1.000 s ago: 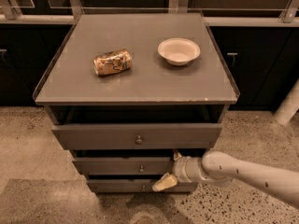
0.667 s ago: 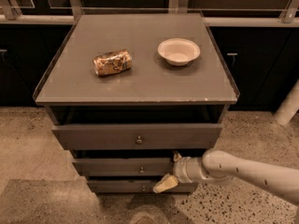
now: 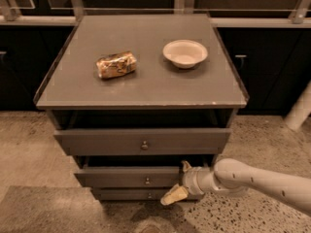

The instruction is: Open middle drawer

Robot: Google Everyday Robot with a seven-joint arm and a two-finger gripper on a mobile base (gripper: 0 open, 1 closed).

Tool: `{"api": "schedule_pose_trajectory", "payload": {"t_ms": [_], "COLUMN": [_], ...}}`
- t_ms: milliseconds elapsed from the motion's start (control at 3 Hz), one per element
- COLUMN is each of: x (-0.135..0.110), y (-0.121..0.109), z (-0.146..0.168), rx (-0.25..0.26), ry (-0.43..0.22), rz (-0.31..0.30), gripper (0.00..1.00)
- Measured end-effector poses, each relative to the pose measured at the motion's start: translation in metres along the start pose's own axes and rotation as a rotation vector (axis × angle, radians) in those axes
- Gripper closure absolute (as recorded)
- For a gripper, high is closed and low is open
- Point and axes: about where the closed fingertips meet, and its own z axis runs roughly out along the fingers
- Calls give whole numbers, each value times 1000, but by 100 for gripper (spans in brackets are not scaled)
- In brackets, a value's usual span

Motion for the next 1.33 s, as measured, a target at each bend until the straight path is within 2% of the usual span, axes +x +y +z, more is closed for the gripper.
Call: {"api": "schedule_pose_trajectory", "payload": {"t_ms": [333,667,1000,1333], "x": [-3,3,28,27], "y": [1,5,36,36], "z": [-3,-17,-58,-59], "rx": [0,-3,-46,-46], "ry": [0,6,33,33], "rz": [0,44,179,179], "gripper": [0,0,0,0]}}
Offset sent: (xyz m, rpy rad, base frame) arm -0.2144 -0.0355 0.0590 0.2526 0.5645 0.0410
